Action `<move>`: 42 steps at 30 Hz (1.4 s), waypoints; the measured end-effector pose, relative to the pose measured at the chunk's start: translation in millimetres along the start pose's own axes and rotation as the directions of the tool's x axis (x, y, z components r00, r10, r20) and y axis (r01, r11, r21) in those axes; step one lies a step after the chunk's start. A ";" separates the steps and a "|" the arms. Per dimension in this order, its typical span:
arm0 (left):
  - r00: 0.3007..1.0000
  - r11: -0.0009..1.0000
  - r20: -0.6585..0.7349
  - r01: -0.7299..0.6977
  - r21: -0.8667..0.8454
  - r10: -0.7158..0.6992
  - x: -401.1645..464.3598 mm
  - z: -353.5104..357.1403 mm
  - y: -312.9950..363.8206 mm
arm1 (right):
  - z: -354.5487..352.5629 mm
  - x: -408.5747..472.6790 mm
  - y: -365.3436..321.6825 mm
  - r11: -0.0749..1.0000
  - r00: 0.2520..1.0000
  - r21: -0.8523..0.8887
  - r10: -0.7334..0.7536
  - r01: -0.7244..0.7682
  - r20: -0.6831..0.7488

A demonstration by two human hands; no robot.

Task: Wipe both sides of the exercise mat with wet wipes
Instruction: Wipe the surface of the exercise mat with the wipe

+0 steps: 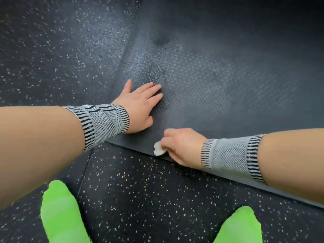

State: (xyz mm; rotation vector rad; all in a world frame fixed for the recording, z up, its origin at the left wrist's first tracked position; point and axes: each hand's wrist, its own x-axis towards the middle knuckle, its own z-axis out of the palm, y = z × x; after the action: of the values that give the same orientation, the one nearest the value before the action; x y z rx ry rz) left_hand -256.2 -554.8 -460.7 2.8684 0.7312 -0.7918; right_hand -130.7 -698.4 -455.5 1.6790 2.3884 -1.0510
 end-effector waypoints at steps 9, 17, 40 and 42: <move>0.997 0.997 0.043 -0.069 0.033 0.068 -13.4 5.1 5.8 | -0.1 11.5 16.1 0.982 0.953 0.035 0.186 -0.183 -0.238; 0.981 0.979 0.060 -0.188 0.082 0.184 -1.7 -5.5 28.6 | 5.3 -35.5 43.9 0.978 0.979 -0.058 -0.198 0.201 0.053; 0.925 0.909 0.071 -0.380 0.170 0.374 24.4 -13.6 73.8 | 5.1 -79.7 74.2 0.861 0.820 0.031 0.494 -0.508 -0.289; 0.918 0.898 0.078 -0.398 0.189 0.390 27.7 -17.0 74.0 | 24.1 -93.7 45.6 0.924 0.908 0.024 0.380 -0.382 -0.174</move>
State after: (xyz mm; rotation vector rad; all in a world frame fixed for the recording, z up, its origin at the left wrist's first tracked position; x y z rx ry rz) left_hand -192.9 -605.1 -463.7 3.0111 0.0512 -0.8967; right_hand -61.4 -779.8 -459.8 2.1968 2.0149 -0.8541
